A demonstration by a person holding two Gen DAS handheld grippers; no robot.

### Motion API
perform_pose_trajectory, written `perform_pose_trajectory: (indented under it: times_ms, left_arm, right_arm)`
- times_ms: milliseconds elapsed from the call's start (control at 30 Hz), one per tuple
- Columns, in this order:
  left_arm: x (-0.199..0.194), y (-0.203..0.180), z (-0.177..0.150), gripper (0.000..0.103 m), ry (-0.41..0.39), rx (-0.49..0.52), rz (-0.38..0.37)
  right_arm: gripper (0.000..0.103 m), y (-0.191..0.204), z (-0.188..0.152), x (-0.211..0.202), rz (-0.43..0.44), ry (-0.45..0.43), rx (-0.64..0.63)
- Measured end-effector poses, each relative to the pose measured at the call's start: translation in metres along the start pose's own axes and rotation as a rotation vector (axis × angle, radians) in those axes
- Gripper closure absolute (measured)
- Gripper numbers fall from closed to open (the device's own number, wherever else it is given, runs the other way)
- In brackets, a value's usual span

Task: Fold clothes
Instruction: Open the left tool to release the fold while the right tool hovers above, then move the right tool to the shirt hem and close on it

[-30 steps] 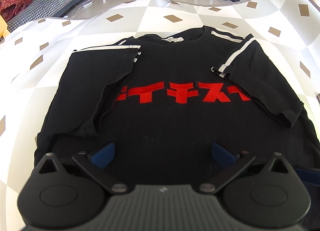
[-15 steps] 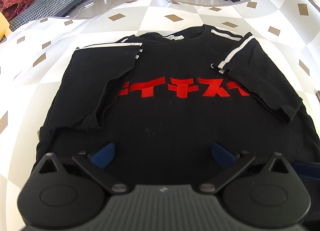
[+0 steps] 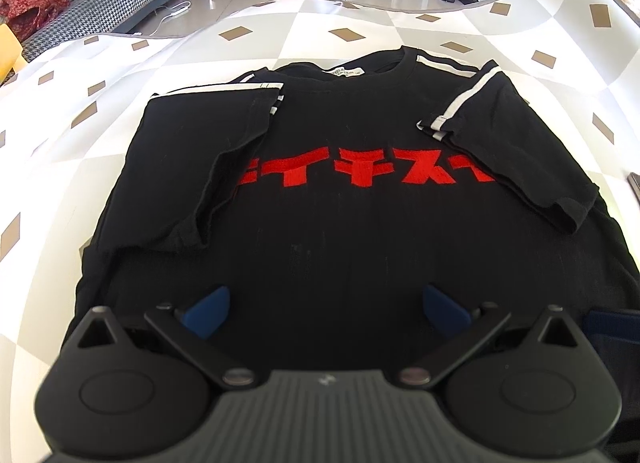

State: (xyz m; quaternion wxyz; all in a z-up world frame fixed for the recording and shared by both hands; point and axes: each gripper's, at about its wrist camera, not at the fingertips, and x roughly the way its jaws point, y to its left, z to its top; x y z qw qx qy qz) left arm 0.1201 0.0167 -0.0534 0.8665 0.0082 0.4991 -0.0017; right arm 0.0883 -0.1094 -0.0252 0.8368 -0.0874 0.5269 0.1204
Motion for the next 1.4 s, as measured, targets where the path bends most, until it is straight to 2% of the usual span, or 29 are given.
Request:
perform_pose_trajectory:
  times_ms: [833, 1200, 1400]
  left_arm:
    - [-0.006, -0.005, -0.008, 0.0, 0.014, -0.015, 0.005]
    - [-0.007, -0.005, -0.006, 0.0, 0.03, -0.02, 0.005]
    - [-0.007, -0.004, -0.003, 0.0, 0.039, -0.027, 0.019]
  right_arm:
    - [0.034, -0.013, 0.003, -0.001, -0.003, 0.037, 0.018]
    - [0.035, -0.043, 0.011, -0.003, 0.064, 0.034, 0.22]
    - [0.035, -0.052, 0.017, -0.011, 0.094, -0.046, 0.259]
